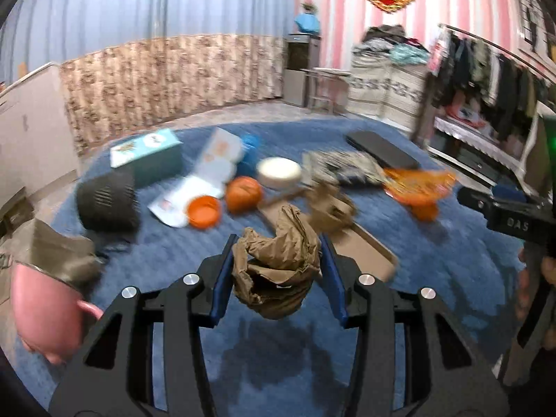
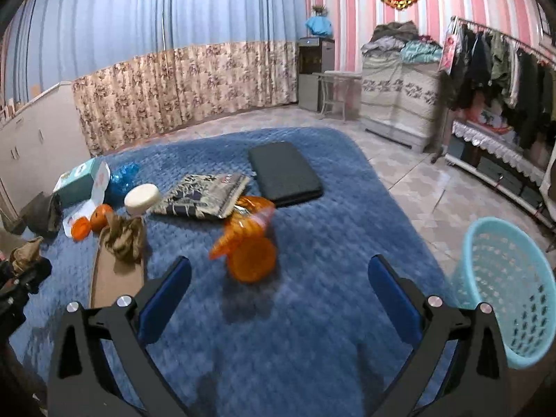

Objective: Collect trash
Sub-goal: 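Grasp the brown paper bag with the left tool while the right tool grasps the orange wrapper, then carry both items to the blue basket and open both tools to drop them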

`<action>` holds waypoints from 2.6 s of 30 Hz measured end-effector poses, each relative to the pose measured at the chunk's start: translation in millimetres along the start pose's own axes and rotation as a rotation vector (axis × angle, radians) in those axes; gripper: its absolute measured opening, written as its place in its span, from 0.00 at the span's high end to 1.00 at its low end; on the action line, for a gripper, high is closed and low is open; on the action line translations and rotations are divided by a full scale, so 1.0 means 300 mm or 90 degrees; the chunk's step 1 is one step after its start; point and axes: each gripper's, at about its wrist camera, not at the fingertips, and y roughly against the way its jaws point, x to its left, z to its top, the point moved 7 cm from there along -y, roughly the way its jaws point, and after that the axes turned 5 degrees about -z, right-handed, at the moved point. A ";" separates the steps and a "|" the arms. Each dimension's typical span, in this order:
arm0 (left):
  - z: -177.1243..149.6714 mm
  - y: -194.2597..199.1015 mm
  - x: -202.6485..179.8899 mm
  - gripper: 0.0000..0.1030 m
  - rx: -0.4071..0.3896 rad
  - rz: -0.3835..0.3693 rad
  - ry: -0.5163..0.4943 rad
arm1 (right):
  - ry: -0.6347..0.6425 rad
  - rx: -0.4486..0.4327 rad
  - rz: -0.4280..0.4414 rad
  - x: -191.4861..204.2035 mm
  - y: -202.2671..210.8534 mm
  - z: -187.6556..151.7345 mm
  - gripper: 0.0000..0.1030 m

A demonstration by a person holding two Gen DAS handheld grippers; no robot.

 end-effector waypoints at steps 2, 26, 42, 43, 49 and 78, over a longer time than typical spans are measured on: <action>0.031 0.000 0.043 0.57 -0.007 0.017 0.009 | -0.009 0.008 0.012 0.020 -0.031 0.018 0.05; 0.185 0.028 -0.088 0.56 -0.044 0.008 -0.021 | -0.025 -0.037 0.072 -0.114 0.066 0.146 0.94; 0.332 -0.065 -0.786 0.56 -0.063 -0.180 -0.120 | -0.101 -0.057 -0.138 -0.753 0.337 0.043 0.94; 0.334 -0.075 -0.847 0.56 -0.061 -0.195 -0.128 | -0.110 -0.053 -0.151 -0.803 0.346 0.024 0.94; 0.288 -0.143 -1.113 0.56 -0.039 -0.263 -0.163 | -0.147 -0.031 -0.207 -0.974 0.354 -0.060 0.94; 0.215 -0.457 -1.544 0.14 0.009 -0.312 -0.233 | -0.201 0.036 -0.254 -1.202 0.215 -0.213 0.94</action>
